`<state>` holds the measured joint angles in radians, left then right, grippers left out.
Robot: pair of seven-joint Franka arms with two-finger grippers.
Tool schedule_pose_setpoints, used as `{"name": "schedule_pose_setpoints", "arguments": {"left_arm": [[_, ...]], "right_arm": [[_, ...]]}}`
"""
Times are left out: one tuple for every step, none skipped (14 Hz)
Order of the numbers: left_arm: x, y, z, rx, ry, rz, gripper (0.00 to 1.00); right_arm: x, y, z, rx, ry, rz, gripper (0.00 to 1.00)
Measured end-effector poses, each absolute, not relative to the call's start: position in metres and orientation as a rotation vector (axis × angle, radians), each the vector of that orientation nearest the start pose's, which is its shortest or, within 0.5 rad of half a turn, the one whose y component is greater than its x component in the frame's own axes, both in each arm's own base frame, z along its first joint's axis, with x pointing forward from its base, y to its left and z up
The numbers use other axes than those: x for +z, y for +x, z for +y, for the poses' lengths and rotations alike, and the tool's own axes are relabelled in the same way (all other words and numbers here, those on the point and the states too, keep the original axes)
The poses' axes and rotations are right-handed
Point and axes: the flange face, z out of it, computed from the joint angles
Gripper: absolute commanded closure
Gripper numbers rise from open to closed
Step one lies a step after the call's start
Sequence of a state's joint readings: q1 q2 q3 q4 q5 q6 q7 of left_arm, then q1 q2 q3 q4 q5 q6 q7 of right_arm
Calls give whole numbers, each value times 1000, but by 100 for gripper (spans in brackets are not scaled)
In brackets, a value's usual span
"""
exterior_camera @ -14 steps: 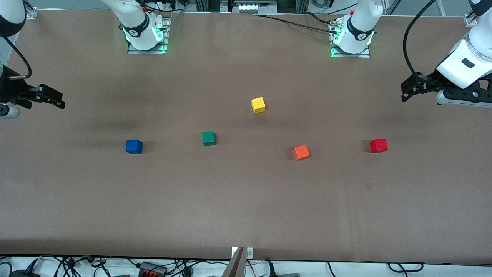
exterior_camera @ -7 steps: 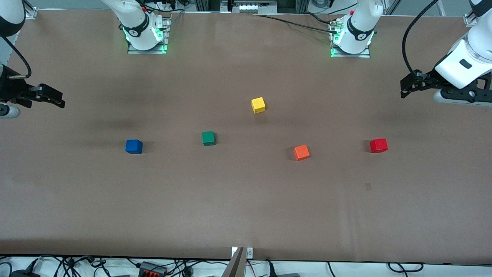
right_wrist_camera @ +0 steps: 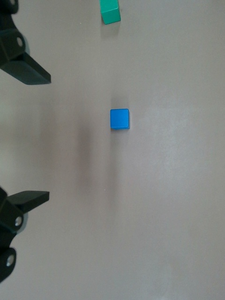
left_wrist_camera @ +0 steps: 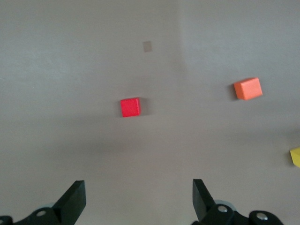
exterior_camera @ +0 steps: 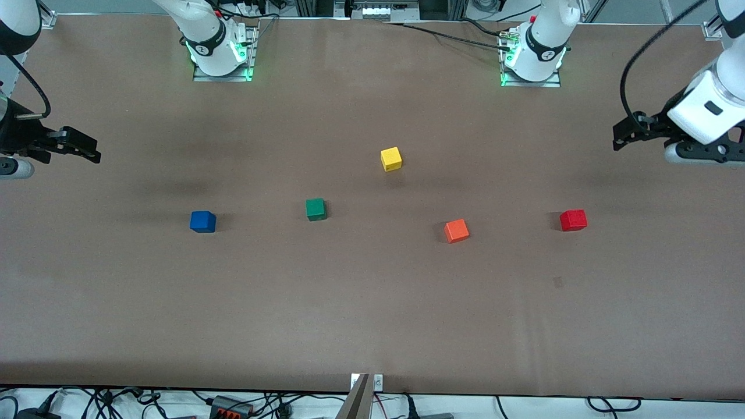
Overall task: Pass red block to right arm, stack on blue
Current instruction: 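Move the left gripper toward the red cube, then lower the left gripper and grasp the red cube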
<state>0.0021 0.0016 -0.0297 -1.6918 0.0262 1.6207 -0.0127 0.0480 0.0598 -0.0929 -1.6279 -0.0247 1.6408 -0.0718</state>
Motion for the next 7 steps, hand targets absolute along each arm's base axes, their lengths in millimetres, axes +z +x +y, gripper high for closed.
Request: {"name": "schedule_pose_setpoints", "arguments": {"left_arm": [[559, 560, -9, 138, -3112, 13, 0], [545, 566, -8, 170, -3110, 9, 0], [530, 572, -9, 208, -3108, 10, 0], [513, 578, -10, 246, -3106, 11, 0], [498, 584, -10, 274, -3104, 11, 0], [483, 590, -10, 293, -3103, 7, 0], [469, 596, -9, 303, -3102, -1, 0]], "right_arm": [[570, 574, -27, 77, -3168, -46, 0], [569, 574, -27, 78, -3168, -46, 0], [569, 574, -27, 78, -3168, -47, 0], [569, 574, -27, 79, -3168, -47, 0], [569, 574, -27, 80, -3168, -47, 0], [569, 574, -27, 80, -3168, -47, 0], [569, 574, -27, 80, -3168, -47, 0]]}}
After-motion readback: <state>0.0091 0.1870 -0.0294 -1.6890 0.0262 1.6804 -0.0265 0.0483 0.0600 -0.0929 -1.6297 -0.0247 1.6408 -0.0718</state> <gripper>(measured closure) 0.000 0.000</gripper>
